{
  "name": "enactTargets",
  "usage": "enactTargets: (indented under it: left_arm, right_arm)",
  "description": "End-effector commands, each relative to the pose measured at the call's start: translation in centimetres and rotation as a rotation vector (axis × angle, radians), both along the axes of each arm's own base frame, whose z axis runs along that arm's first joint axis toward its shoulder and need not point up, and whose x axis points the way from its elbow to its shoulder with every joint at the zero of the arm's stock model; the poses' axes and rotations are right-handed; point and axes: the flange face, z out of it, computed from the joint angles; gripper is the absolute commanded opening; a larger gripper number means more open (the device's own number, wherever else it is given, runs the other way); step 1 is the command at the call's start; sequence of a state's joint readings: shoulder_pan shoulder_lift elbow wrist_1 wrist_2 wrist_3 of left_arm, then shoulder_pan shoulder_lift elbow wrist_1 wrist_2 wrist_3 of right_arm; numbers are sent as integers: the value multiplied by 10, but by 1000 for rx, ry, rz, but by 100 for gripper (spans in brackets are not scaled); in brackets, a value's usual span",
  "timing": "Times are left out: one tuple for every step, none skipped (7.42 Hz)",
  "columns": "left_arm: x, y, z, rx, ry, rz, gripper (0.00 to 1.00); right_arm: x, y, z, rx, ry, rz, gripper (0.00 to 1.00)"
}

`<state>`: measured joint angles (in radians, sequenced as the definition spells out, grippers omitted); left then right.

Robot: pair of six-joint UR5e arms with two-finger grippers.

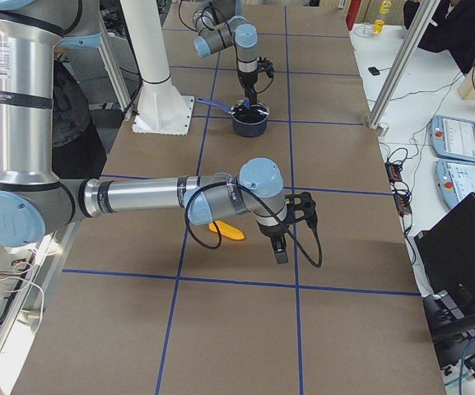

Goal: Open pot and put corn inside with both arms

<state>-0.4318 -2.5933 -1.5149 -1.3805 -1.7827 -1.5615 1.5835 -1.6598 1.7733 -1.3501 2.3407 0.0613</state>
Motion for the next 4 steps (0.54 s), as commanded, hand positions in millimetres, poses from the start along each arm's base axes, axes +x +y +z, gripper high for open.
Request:
enactTargets:
  left_arm:
    - [3, 0, 3, -3, -6, 0, 88]
    - [3, 0, 4, 4, -7, 4, 76]
    - [3, 0, 4, 6, -8, 6, 52]
    - [2, 0, 3, 7, -5, 6, 29]
  right_arm:
    - [0, 0, 0, 0, 1, 0, 100]
    - [0, -1, -1, 4, 2, -1, 100]
    - [0, -1, -1, 3, 2, -1, 100]
    - [0, -1, -1, 4, 2, -1, 100]
